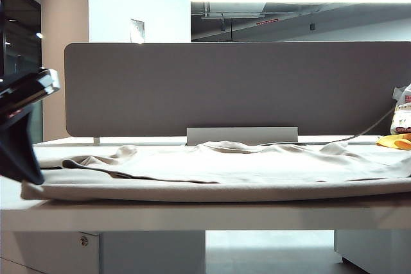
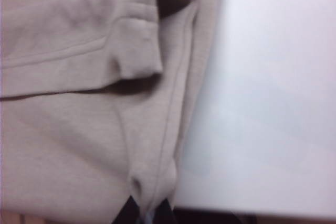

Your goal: Fold the bottom side of the T-shirt horizontally towards the center, about one-third of the way, then fold the sleeve back towards the center, creating a straight line along the edge of the T-shirt, and finally fold the bottom of the T-shirt up towards the top, creating a neat rectangle.

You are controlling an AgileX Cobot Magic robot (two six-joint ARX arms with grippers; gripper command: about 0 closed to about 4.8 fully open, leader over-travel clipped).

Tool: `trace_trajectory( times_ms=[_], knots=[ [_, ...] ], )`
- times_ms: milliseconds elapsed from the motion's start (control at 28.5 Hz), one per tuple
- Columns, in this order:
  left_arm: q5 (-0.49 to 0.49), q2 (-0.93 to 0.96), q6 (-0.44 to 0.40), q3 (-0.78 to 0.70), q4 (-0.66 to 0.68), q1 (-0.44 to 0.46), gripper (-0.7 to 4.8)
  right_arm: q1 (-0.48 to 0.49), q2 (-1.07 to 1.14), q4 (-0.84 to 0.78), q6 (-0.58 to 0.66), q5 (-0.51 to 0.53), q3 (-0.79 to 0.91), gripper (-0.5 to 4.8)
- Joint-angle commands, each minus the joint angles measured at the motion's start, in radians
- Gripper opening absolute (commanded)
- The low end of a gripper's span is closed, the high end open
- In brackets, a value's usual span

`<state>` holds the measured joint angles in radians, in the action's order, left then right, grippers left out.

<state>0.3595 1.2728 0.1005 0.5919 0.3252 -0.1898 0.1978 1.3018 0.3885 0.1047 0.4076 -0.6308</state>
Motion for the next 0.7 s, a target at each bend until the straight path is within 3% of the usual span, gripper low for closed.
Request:
trace_trajectory(
  times_ms=[35, 527, 597, 702],
  knots=[
    [-0.003, -0.031, 0.008, -0.029, 0.008, 0.002, -0.06, 0.007, -0.025, 0.043, -0.001, -0.002, 0.006, -0.01],
    [0.004, -0.045, 0.007, -0.04, 0.024, 0.002, -0.03, 0.007, -0.051, 0.1, 0.0, 0.013, 0.006, -0.01],
    [0.003, -0.045, 0.006, -0.04, 0.008, 0.002, 0.68, 0.007, -0.051, 0.096, 0.0, 0.013, 0.005, 0.31],
    [0.003, -0.045, 0.013, -0.04, -0.009, 0.002, 2.14, 0.007, -0.051, 0.087, 0.005, 0.013, 0.005, 1.82]
  ],
)
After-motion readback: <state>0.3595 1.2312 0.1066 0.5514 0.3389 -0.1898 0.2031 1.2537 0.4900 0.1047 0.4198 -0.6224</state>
